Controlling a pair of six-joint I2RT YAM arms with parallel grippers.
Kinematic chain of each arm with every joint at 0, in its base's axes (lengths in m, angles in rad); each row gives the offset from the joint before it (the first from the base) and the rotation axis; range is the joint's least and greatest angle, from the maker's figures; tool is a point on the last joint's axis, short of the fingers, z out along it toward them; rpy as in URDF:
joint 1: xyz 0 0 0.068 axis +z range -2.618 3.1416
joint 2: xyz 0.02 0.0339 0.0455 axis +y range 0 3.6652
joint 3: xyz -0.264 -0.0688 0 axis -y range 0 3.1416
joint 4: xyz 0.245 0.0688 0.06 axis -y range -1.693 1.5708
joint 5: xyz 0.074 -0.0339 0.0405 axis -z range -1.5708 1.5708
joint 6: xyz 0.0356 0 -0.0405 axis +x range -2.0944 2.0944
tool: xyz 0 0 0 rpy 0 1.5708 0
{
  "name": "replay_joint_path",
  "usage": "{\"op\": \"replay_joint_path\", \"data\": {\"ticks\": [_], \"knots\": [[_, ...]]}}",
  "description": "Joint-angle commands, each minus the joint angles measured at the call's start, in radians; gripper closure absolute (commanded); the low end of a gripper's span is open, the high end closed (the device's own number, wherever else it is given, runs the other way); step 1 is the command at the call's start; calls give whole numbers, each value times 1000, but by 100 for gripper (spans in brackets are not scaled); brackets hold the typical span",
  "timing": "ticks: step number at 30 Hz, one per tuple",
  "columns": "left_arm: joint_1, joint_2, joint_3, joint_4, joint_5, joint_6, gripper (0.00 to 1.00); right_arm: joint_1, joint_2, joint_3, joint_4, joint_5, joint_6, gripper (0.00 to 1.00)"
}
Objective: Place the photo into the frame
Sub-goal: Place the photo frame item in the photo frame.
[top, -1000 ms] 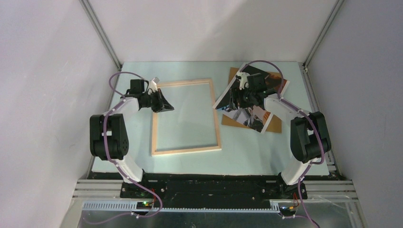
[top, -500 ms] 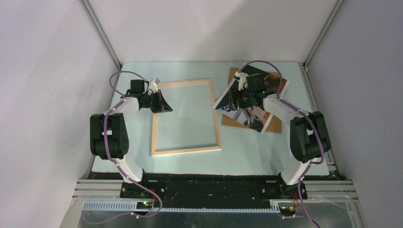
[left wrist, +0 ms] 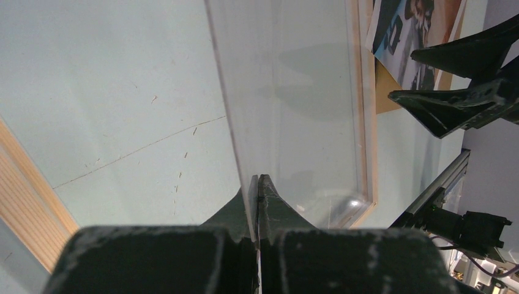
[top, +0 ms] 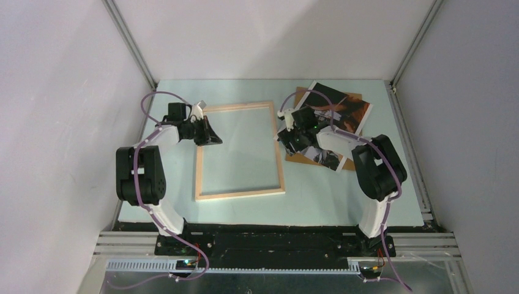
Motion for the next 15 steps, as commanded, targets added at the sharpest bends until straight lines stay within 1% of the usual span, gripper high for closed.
{"op": "replay_joint_path", "data": {"ticks": [1,8,12,15], "knots": [[4,-19,36,0,-18,46,100,44,48,87,0,132,-89,29],[4,-13,40,-1,-6,39,100,113,112,112,15,287,-140,31],[3,-11,42,0,-6,40,100,131,137,132,24,334,-155,34],[4,-10,42,-1,-5,42,100,141,159,157,23,364,-159,38]]}}
